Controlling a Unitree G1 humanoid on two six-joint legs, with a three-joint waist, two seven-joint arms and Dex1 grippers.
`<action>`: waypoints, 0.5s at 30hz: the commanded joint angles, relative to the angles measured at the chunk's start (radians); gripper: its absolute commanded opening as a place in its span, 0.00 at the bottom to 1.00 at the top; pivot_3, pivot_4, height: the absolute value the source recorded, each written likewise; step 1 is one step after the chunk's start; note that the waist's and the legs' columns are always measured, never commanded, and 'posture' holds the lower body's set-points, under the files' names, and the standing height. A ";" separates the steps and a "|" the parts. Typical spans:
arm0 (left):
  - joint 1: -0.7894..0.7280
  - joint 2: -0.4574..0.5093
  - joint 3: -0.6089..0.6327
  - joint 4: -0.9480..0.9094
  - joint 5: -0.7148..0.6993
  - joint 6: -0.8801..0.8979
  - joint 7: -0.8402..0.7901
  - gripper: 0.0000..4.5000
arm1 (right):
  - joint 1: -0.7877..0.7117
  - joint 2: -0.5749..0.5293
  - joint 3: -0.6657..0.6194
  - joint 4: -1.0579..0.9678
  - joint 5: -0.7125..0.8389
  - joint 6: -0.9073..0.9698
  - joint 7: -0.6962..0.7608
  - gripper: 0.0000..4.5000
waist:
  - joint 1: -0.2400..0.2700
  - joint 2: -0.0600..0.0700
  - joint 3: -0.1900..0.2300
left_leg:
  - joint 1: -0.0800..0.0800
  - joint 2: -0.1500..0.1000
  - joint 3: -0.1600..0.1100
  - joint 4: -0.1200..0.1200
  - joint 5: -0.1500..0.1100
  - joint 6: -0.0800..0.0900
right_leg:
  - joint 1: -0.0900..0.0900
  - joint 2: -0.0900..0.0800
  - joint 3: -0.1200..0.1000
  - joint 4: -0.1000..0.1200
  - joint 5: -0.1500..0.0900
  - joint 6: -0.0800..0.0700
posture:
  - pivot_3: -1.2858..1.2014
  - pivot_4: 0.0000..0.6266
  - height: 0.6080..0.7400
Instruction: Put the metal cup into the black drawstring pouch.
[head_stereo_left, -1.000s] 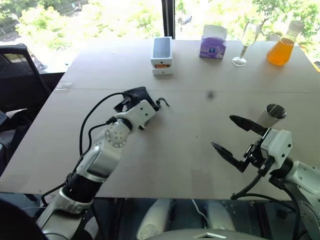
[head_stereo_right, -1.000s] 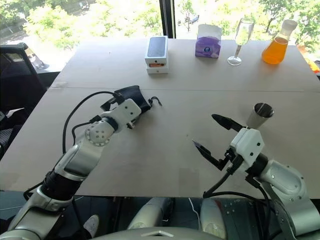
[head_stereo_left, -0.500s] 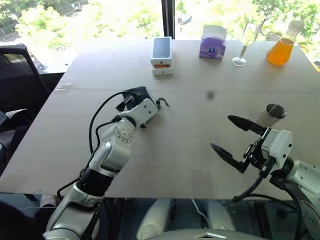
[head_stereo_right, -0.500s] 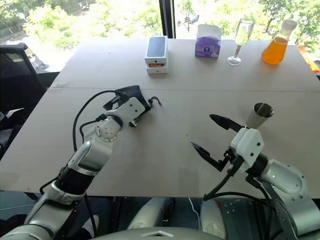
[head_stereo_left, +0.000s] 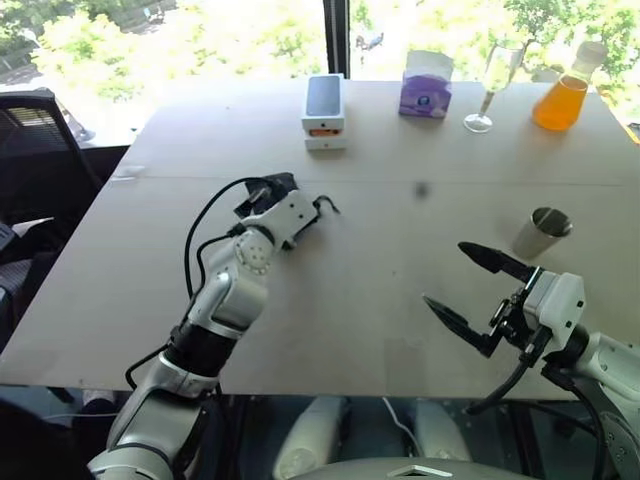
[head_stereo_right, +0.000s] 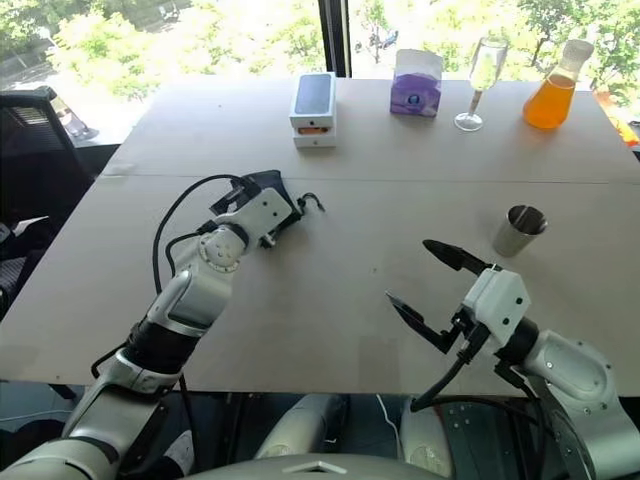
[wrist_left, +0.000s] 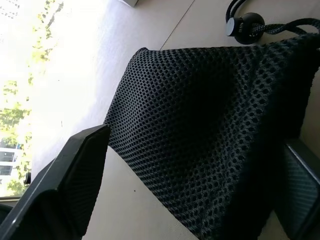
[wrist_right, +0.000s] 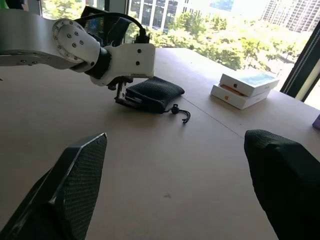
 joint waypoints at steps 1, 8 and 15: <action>-0.035 -0.015 -0.015 0.064 0.001 0.008 -0.038 0.68 | 0.025 0.008 -0.032 -0.038 -0.003 -0.034 -0.010 1.00 | -0.001 0.000 0.000 | 0.000 0.000 0.000 0.001 0.000 0.000 | 0.000 0.000 0.000 0.001 0.000 0.000 | 0.52 0.24 1.00; -0.117 -0.061 0.083 0.135 -0.149 0.167 -0.194 0.05 | 0.052 0.015 -0.033 -0.065 -0.039 -0.003 -0.075 1.00 | -0.002 0.000 0.000 | 0.001 0.000 0.000 0.004 0.000 0.000 | 0.000 0.000 0.000 0.007 0.000 0.000 | 0.52 0.24 1.00; -0.372 -0.132 0.261 0.138 -0.491 0.826 -0.407 0.02 | -0.048 -0.045 -0.110 -0.098 -0.081 0.241 -0.197 1.00 | -0.003 -0.001 0.000 | -0.001 -0.001 -0.001 0.012 0.000 0.000 | 0.000 0.003 -0.001 0.011 0.000 0.001 | 0.52 0.24 1.00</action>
